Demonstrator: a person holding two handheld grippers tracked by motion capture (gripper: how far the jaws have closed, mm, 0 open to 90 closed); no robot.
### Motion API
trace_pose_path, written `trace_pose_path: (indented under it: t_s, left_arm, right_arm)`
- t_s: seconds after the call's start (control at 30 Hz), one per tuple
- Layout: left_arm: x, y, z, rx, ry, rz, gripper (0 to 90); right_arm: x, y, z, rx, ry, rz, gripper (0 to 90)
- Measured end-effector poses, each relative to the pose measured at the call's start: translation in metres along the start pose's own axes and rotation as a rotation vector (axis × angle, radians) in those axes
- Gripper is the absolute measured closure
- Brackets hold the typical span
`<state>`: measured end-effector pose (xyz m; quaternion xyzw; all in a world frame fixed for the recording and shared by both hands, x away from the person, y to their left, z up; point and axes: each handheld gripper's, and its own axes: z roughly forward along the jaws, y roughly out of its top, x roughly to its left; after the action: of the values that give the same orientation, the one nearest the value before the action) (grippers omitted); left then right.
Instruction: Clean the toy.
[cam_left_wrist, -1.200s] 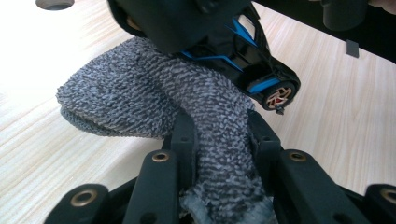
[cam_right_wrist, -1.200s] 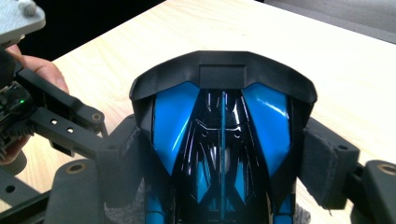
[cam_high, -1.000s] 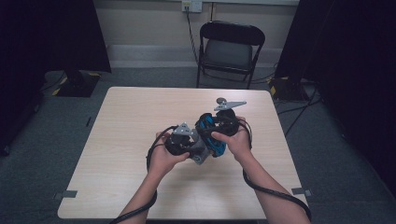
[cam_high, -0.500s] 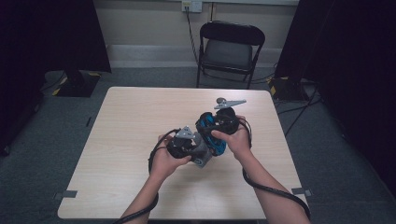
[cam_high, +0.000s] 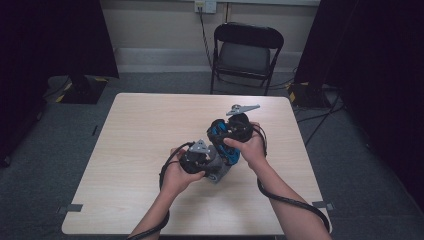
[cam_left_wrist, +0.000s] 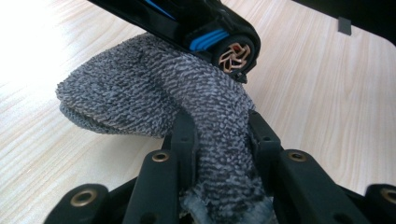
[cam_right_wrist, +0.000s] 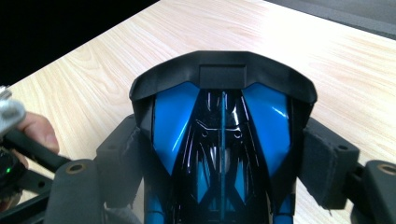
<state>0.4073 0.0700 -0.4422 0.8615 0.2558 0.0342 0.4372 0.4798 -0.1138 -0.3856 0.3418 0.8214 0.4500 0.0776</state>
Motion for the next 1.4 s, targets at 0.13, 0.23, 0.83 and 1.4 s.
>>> trace_pose_path:
  t_s: [0.13,0.23,0.83,1.4]
  left_arm:
    - [0.000,-0.001,0.003,0.006,-0.012,0.000,69.6]
    - [-0.002,-0.001,0.005,0.010,-0.014,0.008,69.5]
    - [-0.016,0.000,0.022,0.029,-0.079,0.040,69.5]
    - [-0.013,-0.007,0.008,0.027,-0.065,0.053,69.1]
  right_arm:
    - [0.000,0.002,0.000,-0.010,-0.002,0.003,25.8]
    - [-0.001,0.002,0.000,-0.013,-0.005,0.007,25.8]
    - [-0.012,0.004,-0.007,-0.038,-0.032,0.052,25.8]
    - [-0.050,-0.007,-0.036,-0.057,-0.115,0.115,25.8]
